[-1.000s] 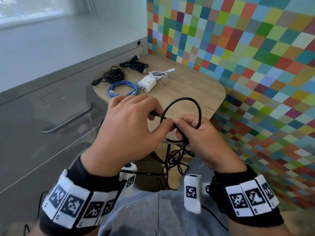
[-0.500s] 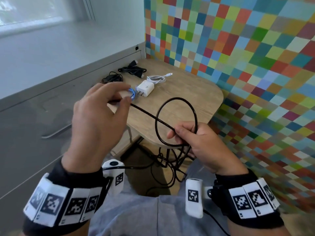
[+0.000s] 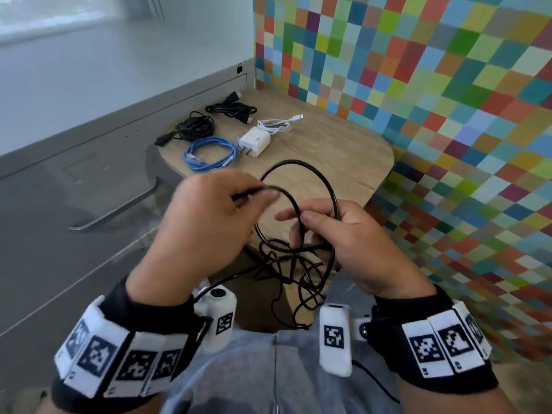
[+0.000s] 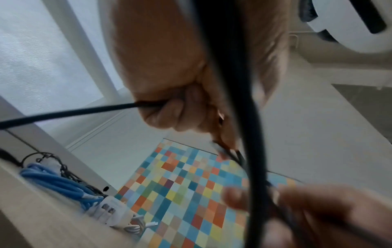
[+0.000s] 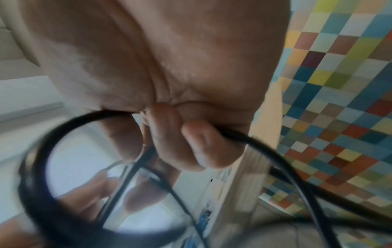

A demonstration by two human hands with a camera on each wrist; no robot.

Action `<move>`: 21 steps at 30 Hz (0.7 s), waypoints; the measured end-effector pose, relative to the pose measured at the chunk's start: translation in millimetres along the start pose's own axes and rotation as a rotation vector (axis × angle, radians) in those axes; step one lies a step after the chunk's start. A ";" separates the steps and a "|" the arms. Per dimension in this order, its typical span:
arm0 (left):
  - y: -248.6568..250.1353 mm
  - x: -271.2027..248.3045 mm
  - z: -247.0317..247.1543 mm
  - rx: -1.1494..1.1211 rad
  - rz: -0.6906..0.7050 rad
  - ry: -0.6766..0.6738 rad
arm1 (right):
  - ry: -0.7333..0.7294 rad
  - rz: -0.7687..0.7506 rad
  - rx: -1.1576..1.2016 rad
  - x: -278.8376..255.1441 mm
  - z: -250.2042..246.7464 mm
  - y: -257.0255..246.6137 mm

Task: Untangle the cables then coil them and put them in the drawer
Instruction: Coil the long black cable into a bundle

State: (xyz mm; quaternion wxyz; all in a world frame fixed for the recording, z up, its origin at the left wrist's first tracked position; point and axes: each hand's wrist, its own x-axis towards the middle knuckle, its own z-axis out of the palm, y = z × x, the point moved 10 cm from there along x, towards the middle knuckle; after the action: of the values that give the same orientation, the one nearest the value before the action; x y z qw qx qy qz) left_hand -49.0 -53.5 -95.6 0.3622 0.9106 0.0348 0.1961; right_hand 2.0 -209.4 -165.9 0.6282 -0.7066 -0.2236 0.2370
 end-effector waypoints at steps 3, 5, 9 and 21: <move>-8.5 -0.8 -32.3 -0.240 -0.035 0.246 | -0.013 0.035 0.089 -0.5 -5.9 3.7; -12.4 -3.6 -44.0 -0.427 -0.047 0.362 | 0.017 0.051 0.087 -0.3 -11.8 4.6; -7.0 -1.4 -45.5 -0.633 -0.035 0.374 | 0.060 0.056 -0.122 -0.6 -13.6 13.0; -14.9 3.1 -5.0 -0.384 -0.124 -0.015 | 0.232 0.000 0.079 2.5 -22.8 9.1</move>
State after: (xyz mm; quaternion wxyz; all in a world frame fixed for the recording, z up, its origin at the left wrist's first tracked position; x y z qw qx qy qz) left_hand -46.9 -38.7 -101.3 0.5407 0.8224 0.0500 0.1697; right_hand 18.1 -226.8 -172.9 0.6773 -0.7039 -0.1397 0.1621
